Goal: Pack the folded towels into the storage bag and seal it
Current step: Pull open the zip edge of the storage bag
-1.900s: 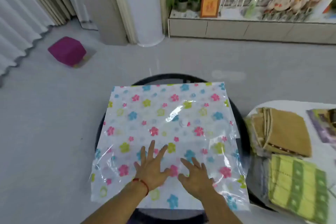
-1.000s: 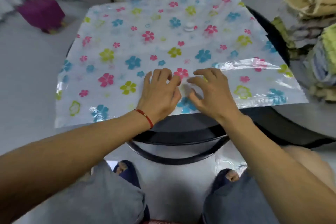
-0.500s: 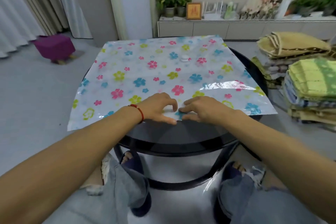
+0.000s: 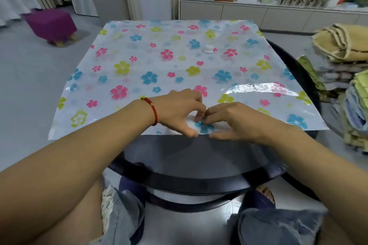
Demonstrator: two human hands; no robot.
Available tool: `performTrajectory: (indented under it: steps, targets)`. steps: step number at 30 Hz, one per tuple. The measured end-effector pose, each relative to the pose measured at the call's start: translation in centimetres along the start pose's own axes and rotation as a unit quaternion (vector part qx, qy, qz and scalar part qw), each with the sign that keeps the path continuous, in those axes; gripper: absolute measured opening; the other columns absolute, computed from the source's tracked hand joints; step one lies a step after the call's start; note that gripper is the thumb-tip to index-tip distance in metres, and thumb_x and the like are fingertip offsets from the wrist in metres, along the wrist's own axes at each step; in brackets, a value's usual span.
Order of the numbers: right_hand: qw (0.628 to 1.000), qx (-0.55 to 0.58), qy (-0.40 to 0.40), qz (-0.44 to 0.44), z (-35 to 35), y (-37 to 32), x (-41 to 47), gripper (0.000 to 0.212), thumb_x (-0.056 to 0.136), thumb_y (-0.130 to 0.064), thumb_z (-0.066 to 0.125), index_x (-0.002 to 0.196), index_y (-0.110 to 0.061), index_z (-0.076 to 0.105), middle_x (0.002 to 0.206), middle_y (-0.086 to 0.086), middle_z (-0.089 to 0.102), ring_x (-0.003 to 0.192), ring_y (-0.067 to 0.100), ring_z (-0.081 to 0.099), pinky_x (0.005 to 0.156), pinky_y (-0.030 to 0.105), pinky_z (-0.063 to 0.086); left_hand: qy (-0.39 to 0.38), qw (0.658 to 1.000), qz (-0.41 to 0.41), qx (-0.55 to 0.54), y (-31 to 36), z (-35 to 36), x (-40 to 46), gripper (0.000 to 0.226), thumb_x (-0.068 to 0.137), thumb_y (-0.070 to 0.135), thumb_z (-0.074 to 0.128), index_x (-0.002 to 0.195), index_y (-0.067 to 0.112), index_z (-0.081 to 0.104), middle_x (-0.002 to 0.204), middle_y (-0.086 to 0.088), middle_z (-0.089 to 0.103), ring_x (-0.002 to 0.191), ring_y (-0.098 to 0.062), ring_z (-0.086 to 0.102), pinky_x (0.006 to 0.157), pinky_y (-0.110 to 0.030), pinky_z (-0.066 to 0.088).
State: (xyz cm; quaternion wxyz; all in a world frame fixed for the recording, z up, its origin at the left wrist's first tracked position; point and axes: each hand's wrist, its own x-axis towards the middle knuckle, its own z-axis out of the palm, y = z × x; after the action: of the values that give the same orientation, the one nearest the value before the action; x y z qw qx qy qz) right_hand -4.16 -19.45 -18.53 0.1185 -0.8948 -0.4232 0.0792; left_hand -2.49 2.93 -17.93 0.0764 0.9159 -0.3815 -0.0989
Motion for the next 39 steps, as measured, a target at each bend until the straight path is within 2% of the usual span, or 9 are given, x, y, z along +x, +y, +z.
performTrajectory:
  steps: [5,16,21,26,30,33,35,37,39]
  targets:
    - [0.998,0.033,0.034,0.028,-0.2,0.3,0.2,0.006,0.085,-0.021,0.078,0.089,-0.016,0.077,0.102,-0.001,0.071,0.105,0.024,0.068,0.092,0.039,0.049,-0.001,1.000,0.001,-0.018,-0.7,0.1,-0.2,0.035,0.072,0.062,0.070,0.089,0.034,0.060,0.113,0.007,0.049,0.106,-0.014,0.042,0.090,-0.046,0.043]
    - [0.997,0.040,0.045,0.057,0.0,-0.3,0.2,0.023,0.084,-0.042,0.078,0.099,-0.025,0.076,0.100,-0.008,0.067,0.096,0.015,0.062,0.088,0.035,0.050,0.023,0.999,0.038,0.013,0.2,0.0,-0.7,0.014,0.083,0.033,0.062,0.082,0.023,0.073,0.108,0.004,0.068,0.096,-0.016,0.059,0.084,-0.037,0.048]
    - [0.994,0.058,0.064,0.067,0.3,-0.5,0.3,0.009,0.092,-0.024,0.070,0.096,-0.022,0.077,0.099,-0.003,0.071,0.096,0.020,0.064,0.089,0.041,0.050,0.056,0.998,0.028,0.003,1.2,0.8,-0.6,0.007,0.079,0.013,0.058,0.082,0.008,0.063,0.088,-0.002,0.061,0.080,-0.022,0.053,0.071,-0.034,0.045]
    - [0.987,0.050,0.109,0.107,0.0,-0.7,-0.1,0.012,0.097,-0.027,0.064,0.096,-0.021,0.074,0.103,-0.006,0.073,0.095,0.018,0.062,0.087,0.039,0.050,0.057,0.998,0.002,0.001,0.3,-0.2,-1.1,0.015,0.091,0.031,0.062,0.097,0.020,0.069,0.092,0.006,0.065,0.080,-0.009,0.051,0.078,-0.026,0.045]
    - [0.980,-0.021,0.162,0.111,-0.3,-2.0,0.1,0.014,0.095,-0.031,0.066,0.092,-0.020,0.075,0.098,-0.005,0.073,0.097,0.019,0.062,0.091,0.041,0.046,0.066,0.997,-0.020,-0.024,0.7,-0.8,-1.1,0.013,0.087,0.023,0.063,0.084,0.021,0.075,0.076,0.006,0.072,0.067,-0.007,0.063,0.069,-0.029,0.052]
    - [0.931,0.084,0.298,0.194,-0.4,-3.2,-0.7,0.027,0.088,-0.052,0.068,0.072,-0.030,0.071,0.076,-0.013,0.071,0.076,0.006,0.065,0.073,0.031,0.051,0.107,0.992,-0.042,-0.056,0.5,-1.3,-1.3,0.009,0.085,0.022,0.065,0.079,0.023,0.073,0.072,0.009,0.071,0.065,-0.005,0.062,0.064,-0.021,0.049]
    - [0.888,0.231,0.276,0.286,0.5,-4.5,-0.9,0.046,0.080,-0.067,0.062,0.066,-0.026,0.074,0.061,-0.009,0.072,0.060,0.006,0.069,0.060,0.027,0.052,0.133,0.988,-0.043,-0.067,0.4,-1.5,-1.4,0.008,0.086,0.024,0.067,0.081,0.022,0.073,0.074,0.008,0.071,0.066,-0.004,0.062,0.066,-0.022,0.049]
    - [0.808,0.423,0.221,0.346,1.8,-5.6,0.0,0.057,0.074,-0.073,0.064,0.078,-0.018,0.080,0.072,0.001,0.079,0.069,0.018,0.077,0.063,0.033,0.057,0.156,0.986,-0.030,-0.050,0.4,-1.7,-1.5,0.010,0.089,0.026,0.068,0.087,0.018,0.075,0.079,0.006,0.072,0.070,-0.008,0.062,0.067,-0.025,0.049]
    - [0.709,0.554,0.245,0.360,2.6,-5.6,1.6,0.054,0.082,-0.063,0.072,0.088,-0.009,0.079,0.090,0.011,0.080,0.084,0.029,0.078,0.061,0.034,0.059,0.180,0.983,-0.014,-0.024,0.6,-2.2,-1.3,0.011,0.090,0.024,0.067,0.091,0.016,0.075,0.082,0.003,0.072,0.073,-0.013,0.062,0.067,-0.027,0.045]
